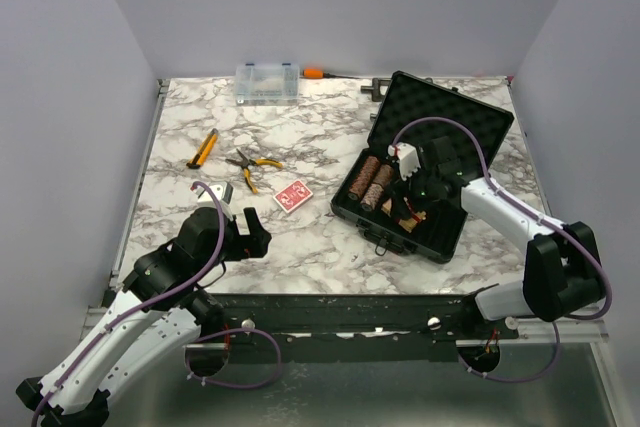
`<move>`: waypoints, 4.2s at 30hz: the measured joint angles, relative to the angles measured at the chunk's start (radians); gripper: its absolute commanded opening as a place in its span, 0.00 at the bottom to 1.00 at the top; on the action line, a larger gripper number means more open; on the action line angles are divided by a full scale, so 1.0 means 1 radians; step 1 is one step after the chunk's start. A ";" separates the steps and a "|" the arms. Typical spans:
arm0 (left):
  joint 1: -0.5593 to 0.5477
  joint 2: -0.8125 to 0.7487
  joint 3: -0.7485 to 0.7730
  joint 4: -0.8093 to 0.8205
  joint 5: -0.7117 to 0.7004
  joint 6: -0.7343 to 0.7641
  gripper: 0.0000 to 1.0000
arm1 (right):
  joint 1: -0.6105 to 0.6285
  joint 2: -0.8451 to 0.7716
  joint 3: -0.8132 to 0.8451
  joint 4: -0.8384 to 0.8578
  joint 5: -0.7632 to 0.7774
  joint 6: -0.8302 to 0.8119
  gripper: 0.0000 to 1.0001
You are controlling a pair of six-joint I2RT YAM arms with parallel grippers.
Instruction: Pack up texas hold em set
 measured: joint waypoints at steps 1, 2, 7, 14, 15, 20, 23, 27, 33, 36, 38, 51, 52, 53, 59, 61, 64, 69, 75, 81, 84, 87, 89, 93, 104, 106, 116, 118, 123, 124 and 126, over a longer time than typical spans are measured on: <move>0.000 0.000 0.000 0.000 0.000 0.000 0.99 | 0.000 -0.004 0.000 0.000 -0.011 0.004 0.50; 0.000 0.000 0.000 0.000 0.000 0.000 0.98 | 0.000 -0.007 0.000 0.001 -0.019 0.010 0.50; 0.000 -0.001 0.000 0.000 0.000 0.000 0.98 | 0.009 -0.011 -0.003 0.016 -0.066 0.029 0.46; 0.000 -0.005 0.000 0.000 0.000 0.000 0.98 | 0.048 0.001 -0.003 0.019 -0.096 0.033 0.45; 0.000 -0.006 0.000 0.000 0.000 0.000 0.99 | 0.055 0.004 -0.002 0.019 -0.098 0.029 0.45; 0.000 -0.013 0.000 0.000 0.000 0.000 0.98 | 0.068 0.014 0.006 0.019 -0.099 -0.002 0.46; 0.000 -0.015 0.000 0.001 0.000 0.000 0.98 | 0.071 0.014 0.006 0.020 -0.099 -0.035 0.47; 0.000 -0.017 0.000 0.001 0.000 0.000 0.98 | 0.072 0.014 0.006 0.021 -0.099 -0.097 0.47; 0.000 -0.018 0.000 0.001 0.000 0.000 0.99 | 0.072 0.035 0.006 0.000 -0.076 -0.169 0.47; 0.000 -0.018 0.000 0.001 0.000 0.000 0.98 | 0.072 0.043 0.006 -0.005 -0.071 -0.186 0.47; 0.000 -0.018 0.000 0.001 0.000 0.000 0.98 | 0.072 0.043 0.006 -0.004 -0.070 -0.189 0.47; 0.000 -0.021 0.000 0.001 0.000 0.000 0.99 | 0.064 0.035 -0.020 0.031 -0.114 -0.186 0.46; 0.000 -0.021 0.000 0.001 0.000 0.000 0.98 | 0.064 0.034 -0.024 0.036 -0.114 -0.186 0.47; 0.000 -0.021 0.000 0.001 0.000 0.000 0.98 | 0.064 0.034 -0.027 0.041 -0.114 -0.187 0.48; 0.000 -0.021 0.000 0.001 0.000 0.000 0.99 | 0.065 0.032 -0.047 0.072 -0.126 -0.181 0.92; 0.000 -0.021 0.000 0.001 0.000 0.000 0.98 | 0.063 0.032 -0.048 0.092 -0.124 -0.178 1.00; 0.000 -0.021 0.000 0.001 0.000 0.000 0.98 | 0.063 0.031 -0.047 0.102 -0.125 -0.171 1.00; 0.000 -0.021 0.000 0.001 0.000 0.000 0.98 | 0.065 0.009 -0.027 0.076 -0.125 -0.166 1.00; 0.000 -0.020 0.000 0.001 0.000 0.000 0.99 | 0.070 -0.085 0.001 0.045 -0.119 -0.127 0.97; 0.000 -0.020 0.000 0.000 0.000 0.000 0.98 | 0.072 -0.173 0.004 0.053 -0.016 0.102 0.74; 0.000 -0.020 0.000 0.001 0.000 0.000 0.99 | 0.072 -0.195 0.004 0.045 0.045 0.267 0.59; 0.000 -0.020 0.000 0.001 0.000 0.000 0.98 | 0.072 -0.219 0.000 0.032 0.078 0.424 0.41; 0.000 -0.020 0.000 0.001 0.000 0.000 0.98 | 0.072 -0.241 -0.010 0.012 0.092 0.551 0.29; 0.000 -0.020 0.000 0.001 0.000 0.000 0.98 | 0.072 -0.252 -0.017 -0.048 0.114 0.707 0.13; 0.000 -0.023 0.000 0.001 0.000 0.000 0.98 | 0.072 -0.246 -0.159 -0.163 0.154 1.006 0.01; 0.000 -0.027 0.000 0.000 0.000 0.000 0.98 | 0.072 -0.243 -0.165 -0.159 0.168 1.036 0.01; 0.000 -0.040 0.000 0.001 0.000 0.000 0.98 | 0.072 -0.129 -0.136 -0.154 0.218 1.049 0.01; 0.000 -0.042 0.000 0.001 0.000 0.000 0.98 | 0.072 -0.122 -0.132 -0.159 0.217 1.048 0.01; 0.000 -0.049 0.000 0.001 0.000 0.000 0.98 | 0.072 -0.113 -0.110 -0.183 0.220 1.035 0.03; 0.000 -0.050 0.000 0.000 0.000 0.000 0.99 | 0.073 -0.113 -0.103 -0.190 0.228 1.028 0.05; 0.000 -0.054 0.000 0.001 0.000 0.000 0.98 | 0.073 -0.111 -0.074 -0.208 0.255 1.012 0.09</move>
